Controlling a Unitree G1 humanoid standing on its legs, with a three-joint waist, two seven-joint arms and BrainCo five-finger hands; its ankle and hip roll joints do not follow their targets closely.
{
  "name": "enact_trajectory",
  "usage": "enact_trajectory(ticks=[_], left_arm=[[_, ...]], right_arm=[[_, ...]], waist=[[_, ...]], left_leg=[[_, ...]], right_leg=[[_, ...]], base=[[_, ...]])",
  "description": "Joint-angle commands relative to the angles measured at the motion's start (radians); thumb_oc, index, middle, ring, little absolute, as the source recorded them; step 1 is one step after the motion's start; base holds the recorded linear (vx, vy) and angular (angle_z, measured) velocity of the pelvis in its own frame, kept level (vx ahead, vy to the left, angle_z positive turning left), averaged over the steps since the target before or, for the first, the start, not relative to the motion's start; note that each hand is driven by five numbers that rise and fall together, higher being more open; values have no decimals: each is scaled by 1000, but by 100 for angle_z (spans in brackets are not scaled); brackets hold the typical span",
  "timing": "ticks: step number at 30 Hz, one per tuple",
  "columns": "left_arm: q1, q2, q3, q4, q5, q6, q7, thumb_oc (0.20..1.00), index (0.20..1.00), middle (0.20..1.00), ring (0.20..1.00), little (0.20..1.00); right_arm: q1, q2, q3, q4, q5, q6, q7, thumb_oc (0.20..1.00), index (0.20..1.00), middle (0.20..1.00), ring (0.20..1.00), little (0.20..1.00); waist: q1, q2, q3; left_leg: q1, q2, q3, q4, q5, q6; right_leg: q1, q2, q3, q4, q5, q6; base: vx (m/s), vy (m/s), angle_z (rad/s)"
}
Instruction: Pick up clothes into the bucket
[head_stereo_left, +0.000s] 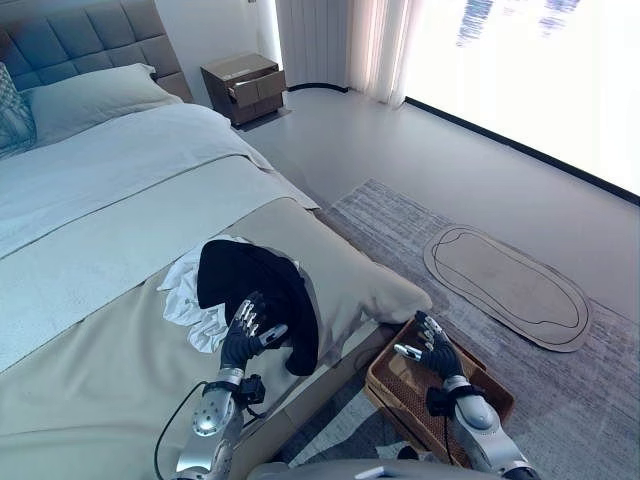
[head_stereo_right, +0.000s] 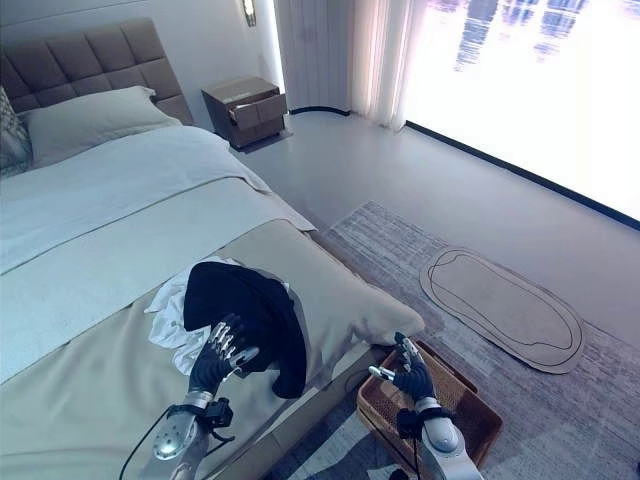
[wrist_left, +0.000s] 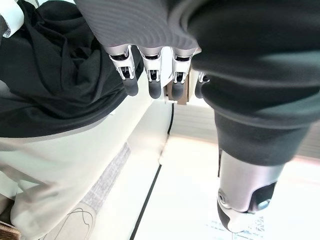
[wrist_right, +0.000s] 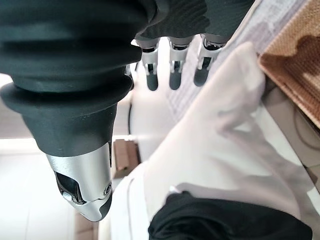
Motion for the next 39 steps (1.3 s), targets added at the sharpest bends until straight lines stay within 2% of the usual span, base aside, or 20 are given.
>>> enact_trajectory(ticks=[1,13,19,26,32,34,35,38,39], left_arm=[[-59,42,28,-33,30,-63,-2,1000,1000,1000,1000,1000],[-48,43,35,-34,43,-59,7,1000,1000,1000,1000,1000],[-57,73,43,-33,176,-65,57,1000,1000,1000,1000,1000],[-115,120,48,-14,344,-72,150,1000,1000,1000,1000,1000],[-243,188,37,-13,584,-60,299,1000,1000,1000,1000,1000],[-265,193,39,-5,609,-55,319,1000,1000,1000,1000,1000],[-318,214,37,10,692,-37,382,1000,1000,1000,1000,1000],[-387,233,45,35,770,6,471,1000,1000,1000,1000,1000],[-390,233,44,37,772,6,473,1000,1000,1000,1000,1000]], right_arm=[[-51,23,1,-78,-10,-61,0,1000,1000,1000,1000,1000],[-46,21,-1,-83,-12,-58,3,1000,1000,1000,1000,1000],[-47,2,-9,-88,-48,-55,5,1000,1000,1000,1000,1000],[-63,-22,-24,-79,-66,-62,5,1000,1000,1000,1000,1000],[-118,-59,-37,-87,-74,-78,-12,1000,1000,1000,1000,1000],[-127,-62,-40,-91,-73,-80,-15,1000,1000,1000,1000,1000],[-147,-68,-40,-100,-69,-88,-26,1000,1000,1000,1000,1000],[-166,-81,-48,-119,-60,-98,-45,1000,1000,1000,1000,1000],[-168,-81,-48,-119,-60,-97,-45,1000,1000,1000,1000,1000]], waist=[[12,-72,14],[12,-74,19],[15,-77,27],[16,-91,72],[0,-95,187],[-2,-95,197],[-12,-97,231],[-27,-102,258],[-27,-101,255]], left_leg=[[-3,-16,15,7,-15,0],[-6,-18,14,8,-16,1],[-9,-25,15,36,-36,7],[-76,-43,11,170,-94,20],[-224,-54,4,297,-122,36],[-255,-55,4,320,-126,36],[-316,-54,1,360,-128,36],[-425,-53,-6,421,-131,34],[-433,-53,-7,425,-132,35]], right_leg=[[-44,-22,44,17,40,12],[-48,-22,45,16,41,13],[-47,-34,52,32,34,17],[-69,-66,65,94,14,20],[-226,-110,99,219,0,12],[-261,-117,107,242,-4,10],[-330,-125,124,283,-7,5],[-440,-124,148,328,-9,-4],[-448,-124,149,332,-10,-4]], base=[[0,0,0],[0,0,0],[13,7,0],[6,38,1],[-155,68,-2],[-148,45,-1],[-191,46,2],[-163,22,1],[-151,5,3]])
